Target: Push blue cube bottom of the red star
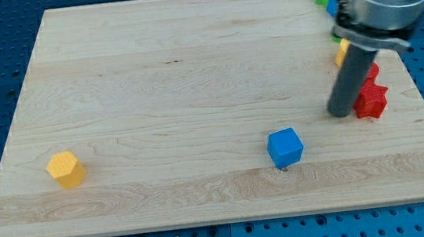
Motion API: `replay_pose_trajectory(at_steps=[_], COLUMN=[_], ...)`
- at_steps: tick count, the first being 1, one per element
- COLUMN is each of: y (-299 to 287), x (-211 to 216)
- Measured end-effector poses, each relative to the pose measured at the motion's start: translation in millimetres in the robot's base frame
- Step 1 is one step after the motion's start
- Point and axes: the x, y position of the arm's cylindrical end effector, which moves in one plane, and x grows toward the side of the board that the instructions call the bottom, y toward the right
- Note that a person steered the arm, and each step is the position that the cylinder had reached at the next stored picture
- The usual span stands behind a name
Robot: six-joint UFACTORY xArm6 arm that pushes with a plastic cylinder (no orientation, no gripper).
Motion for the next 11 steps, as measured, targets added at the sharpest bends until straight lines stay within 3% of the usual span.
replay_pose_trajectory(at_steps=[2,3,4,8,11], y=[-114,-149,-142,-34,1], x=[0,25,61,60,60])
